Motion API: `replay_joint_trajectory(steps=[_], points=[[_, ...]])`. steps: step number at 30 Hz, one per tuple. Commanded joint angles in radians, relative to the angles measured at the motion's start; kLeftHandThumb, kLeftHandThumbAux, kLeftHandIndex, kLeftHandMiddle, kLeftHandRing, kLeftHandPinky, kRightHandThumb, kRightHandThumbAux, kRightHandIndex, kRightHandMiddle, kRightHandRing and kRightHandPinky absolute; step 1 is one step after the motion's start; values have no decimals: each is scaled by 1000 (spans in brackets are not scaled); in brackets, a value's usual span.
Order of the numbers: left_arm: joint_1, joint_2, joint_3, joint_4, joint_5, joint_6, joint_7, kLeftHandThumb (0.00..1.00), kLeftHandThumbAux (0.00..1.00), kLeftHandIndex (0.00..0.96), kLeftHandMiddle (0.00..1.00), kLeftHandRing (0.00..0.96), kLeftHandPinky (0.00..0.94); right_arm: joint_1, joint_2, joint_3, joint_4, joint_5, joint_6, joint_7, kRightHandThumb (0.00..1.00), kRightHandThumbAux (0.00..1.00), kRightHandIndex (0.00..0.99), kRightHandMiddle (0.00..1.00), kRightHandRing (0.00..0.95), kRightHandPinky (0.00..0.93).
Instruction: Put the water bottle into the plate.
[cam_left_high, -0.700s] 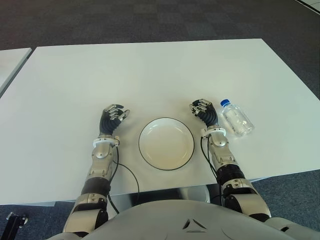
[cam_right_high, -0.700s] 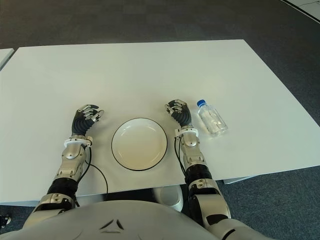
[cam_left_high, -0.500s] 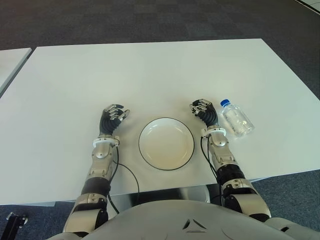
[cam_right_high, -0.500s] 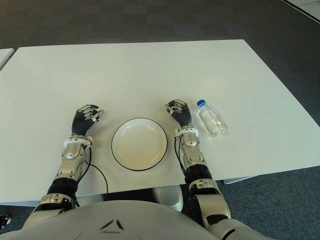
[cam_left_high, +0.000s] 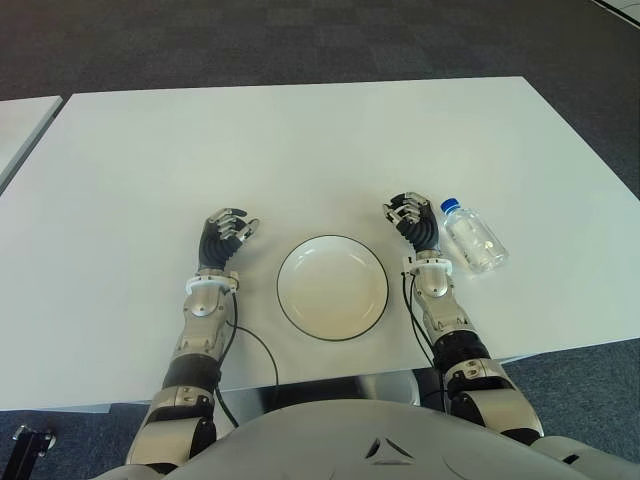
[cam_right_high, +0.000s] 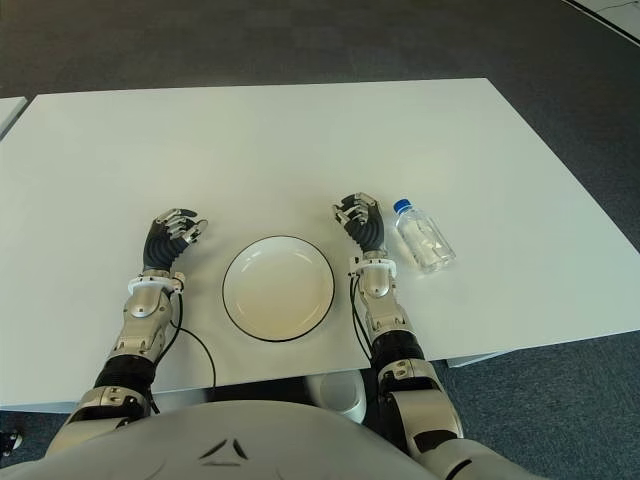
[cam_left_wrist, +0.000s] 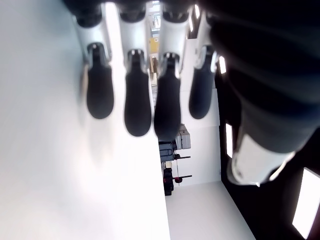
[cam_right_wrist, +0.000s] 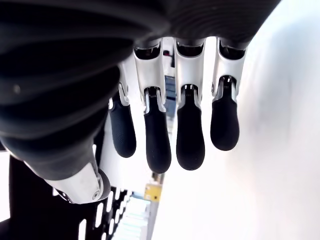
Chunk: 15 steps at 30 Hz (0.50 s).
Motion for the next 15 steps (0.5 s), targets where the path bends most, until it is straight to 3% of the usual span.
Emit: replay_joint_trajectory(steps=[1, 6, 8, 11, 15], points=[[24, -4, -7, 26, -3, 47, -2, 709, 712, 433, 605, 589, 575, 1, -38, 50, 39, -183, -88, -261, 706, 728, 434, 683, 699, 708], [23, -5, -7, 27, -6, 46, -7, 709, 712, 433, 605, 591, 580, -17, -71, 92, 49, -331, -77, -500, 704, 728, 434, 708, 720, 716], [23, -5, -7, 27, -7, 44, -9, 709, 712, 433, 606, 592, 582, -27, -82, 109, 61, -373, -74, -579, 702, 728, 431, 675, 674, 653], [22, -6, -7, 29, -7, 40, -9, 709, 711, 433, 607, 593, 580, -40, -101, 132, 77, -415, -76, -658, 690, 731, 417, 512, 505, 483], [21, -6, -8, 30, -7, 40, -8, 709, 711, 433, 607, 592, 577, -60, -123, 159, 106, -442, -82, -722, 681, 733, 405, 350, 332, 325]])
